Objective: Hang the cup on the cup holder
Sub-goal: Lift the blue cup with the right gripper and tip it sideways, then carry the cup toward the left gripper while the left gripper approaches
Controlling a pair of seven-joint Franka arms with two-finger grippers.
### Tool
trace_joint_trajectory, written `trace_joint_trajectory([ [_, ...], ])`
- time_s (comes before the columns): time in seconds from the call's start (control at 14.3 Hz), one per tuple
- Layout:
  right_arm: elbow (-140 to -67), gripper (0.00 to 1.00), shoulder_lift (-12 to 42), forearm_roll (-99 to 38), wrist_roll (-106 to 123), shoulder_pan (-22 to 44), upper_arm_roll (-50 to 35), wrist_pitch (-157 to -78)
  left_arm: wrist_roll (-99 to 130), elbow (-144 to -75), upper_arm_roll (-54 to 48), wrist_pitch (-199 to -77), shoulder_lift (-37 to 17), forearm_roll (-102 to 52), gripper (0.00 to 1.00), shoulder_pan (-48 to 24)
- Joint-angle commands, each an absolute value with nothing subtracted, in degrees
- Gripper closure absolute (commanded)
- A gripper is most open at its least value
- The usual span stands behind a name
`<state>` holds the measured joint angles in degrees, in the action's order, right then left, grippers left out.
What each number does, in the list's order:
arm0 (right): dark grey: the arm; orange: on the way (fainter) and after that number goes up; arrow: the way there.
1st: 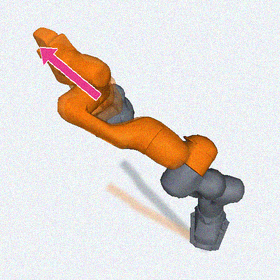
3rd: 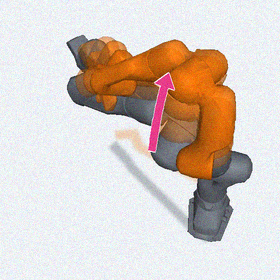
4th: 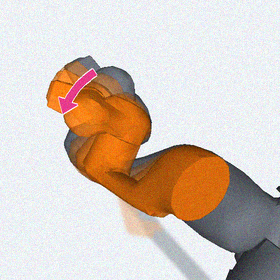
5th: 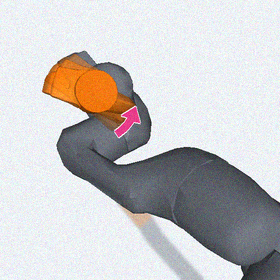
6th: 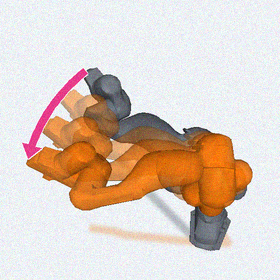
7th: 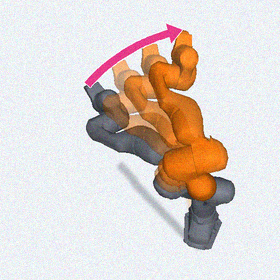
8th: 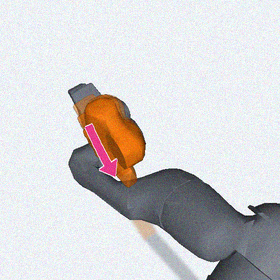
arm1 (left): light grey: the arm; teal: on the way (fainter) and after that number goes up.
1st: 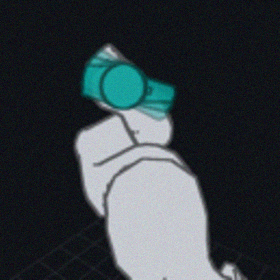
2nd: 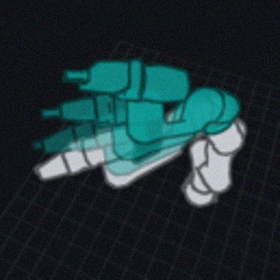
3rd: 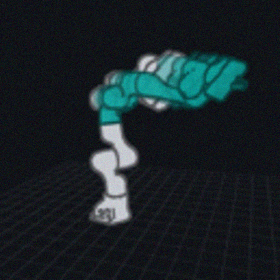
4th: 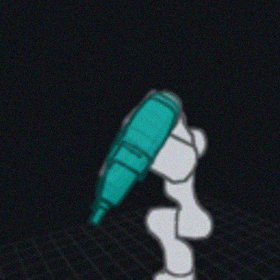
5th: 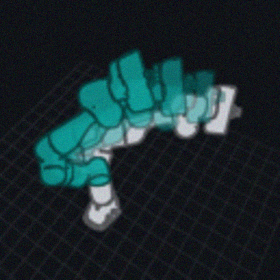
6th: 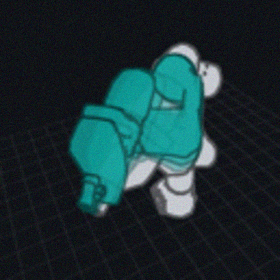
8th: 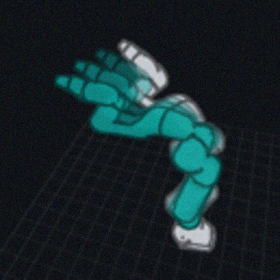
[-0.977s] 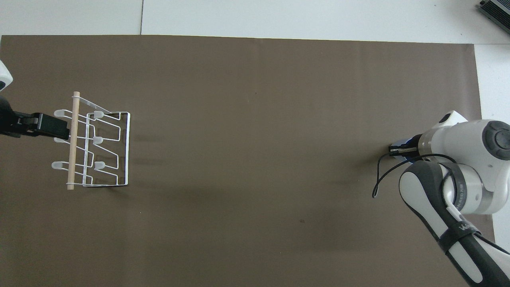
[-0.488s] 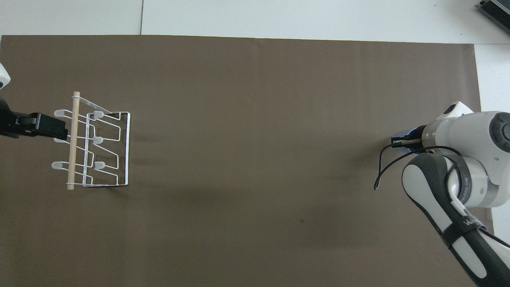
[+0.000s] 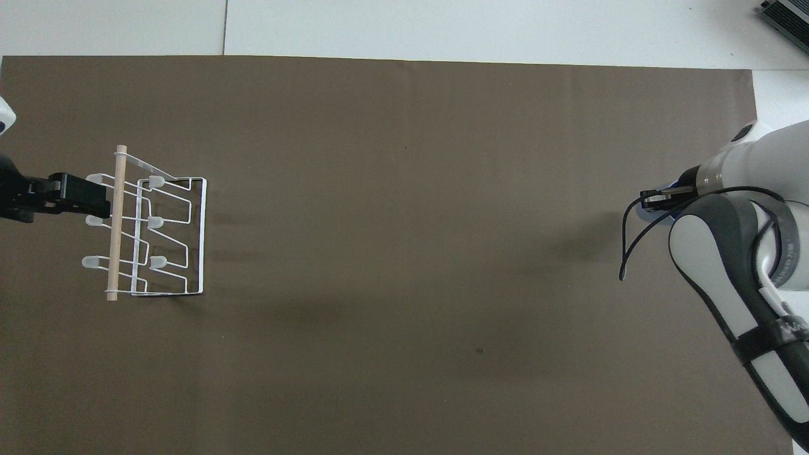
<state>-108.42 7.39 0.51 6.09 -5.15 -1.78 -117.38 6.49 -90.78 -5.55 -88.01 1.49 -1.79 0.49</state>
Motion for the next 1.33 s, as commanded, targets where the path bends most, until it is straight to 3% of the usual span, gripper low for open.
trace_joint_trajectory([
  [0.0, -102.0, 1.00, 7.9, 1.7, 7.3, -5.7, -2.5, -109.7, 8.7, -92.7, -5.1, -87.1, 3.3, -5.8, 0.00, 1.0],
  [0.21, -96.4, 1.00, 7.0, 1.1, 7.3, -5.7, -2.5, -101.6, 15.7, -92.5, -5.0, -87.1, 3.3, -13.3, 0.00, 2.8],
  [0.42, -95.7, 1.00, 3.8, -0.5, 7.4, -5.6, -2.9, -97.7, 25.4, -92.5, -5.5, -87.3, 3.3, -16.3, 0.00, 2.2],
  [0.84, -95.8, 1.00, 0.8, -21.2, 7.2, -5.0, -3.8, -93.3, 34.3, -93.9, -5.7, -87.7, 4.0, -26.2, 0.00, 2.8],
  [1.05, -95.8, 1.00, 0.7, -26.5, 7.4, -5.1, -4.5, -93.6, 40.8, -99.5, -5.6, -89.4, 6.8, -34.1, 0.00, 2.8],
  [1.26, -96.1, 1.00, 0.4, -33.5, 9.6, -5.3, -4.5, -93.7, 50.1, -111.1, -5.6, -97.0, 12.6, -46.5, 0.00, 2.4],
])
